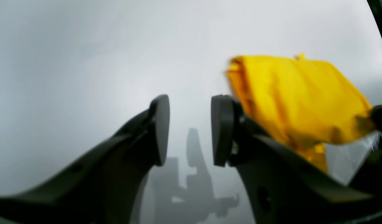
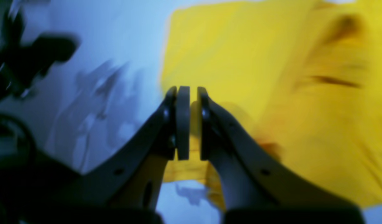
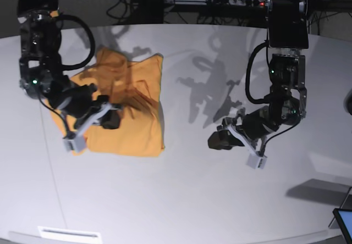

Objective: Fold the T-shirt properly
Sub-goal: 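Press and smooth the folded shirt with the right gripper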

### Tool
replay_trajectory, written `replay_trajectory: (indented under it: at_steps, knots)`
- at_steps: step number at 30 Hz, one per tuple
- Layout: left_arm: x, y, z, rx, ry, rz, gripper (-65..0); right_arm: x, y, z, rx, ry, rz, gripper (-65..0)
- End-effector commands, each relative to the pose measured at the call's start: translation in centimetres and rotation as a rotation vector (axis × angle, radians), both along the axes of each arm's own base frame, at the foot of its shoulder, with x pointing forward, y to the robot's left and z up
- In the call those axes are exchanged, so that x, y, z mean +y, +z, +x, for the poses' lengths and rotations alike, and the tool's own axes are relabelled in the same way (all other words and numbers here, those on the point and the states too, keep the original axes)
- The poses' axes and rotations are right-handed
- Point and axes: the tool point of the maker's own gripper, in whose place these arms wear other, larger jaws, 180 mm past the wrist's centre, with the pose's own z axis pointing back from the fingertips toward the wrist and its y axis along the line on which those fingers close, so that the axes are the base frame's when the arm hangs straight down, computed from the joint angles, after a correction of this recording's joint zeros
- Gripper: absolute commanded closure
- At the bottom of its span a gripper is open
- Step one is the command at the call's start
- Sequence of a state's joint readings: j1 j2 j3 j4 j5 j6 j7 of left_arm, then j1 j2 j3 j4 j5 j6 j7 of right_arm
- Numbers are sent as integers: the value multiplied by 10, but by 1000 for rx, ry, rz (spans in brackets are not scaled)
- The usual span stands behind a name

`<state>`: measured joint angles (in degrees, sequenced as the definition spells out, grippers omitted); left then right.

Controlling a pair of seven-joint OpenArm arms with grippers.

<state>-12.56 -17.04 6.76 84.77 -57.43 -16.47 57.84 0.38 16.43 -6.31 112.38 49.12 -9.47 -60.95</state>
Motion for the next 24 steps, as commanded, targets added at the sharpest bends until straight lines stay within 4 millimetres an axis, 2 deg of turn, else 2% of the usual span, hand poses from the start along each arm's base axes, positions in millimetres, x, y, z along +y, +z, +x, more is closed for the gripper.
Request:
replay_trajectory:
  at_steps: [1,5,8,14,18,22,24]
  knots:
    - [6,18,11,-57,14,5,-218,5,19,10,-69,15,6,-36]
    - [4,17,11,-55,20,-4,-218,19,18,6,-63,61,6,-36]
    - [6,16,11,-54,25,-4,-218,21,12,4,-47,63,9,-39]
    - [6,16,11,-54,25,-4,-218,13,-17,1,57,48,0,-41]
    - [4,15,10,-50,18,-4,-218,11,-48,-8,179,38,0,-41]
    - [4,15,10,-48,18,-4,-218,-14,-91,-13,359,-86,56,-41]
    - [3,14,10,-48,16,-3,-218,-27,-106,-16,428,-147,88,-41]
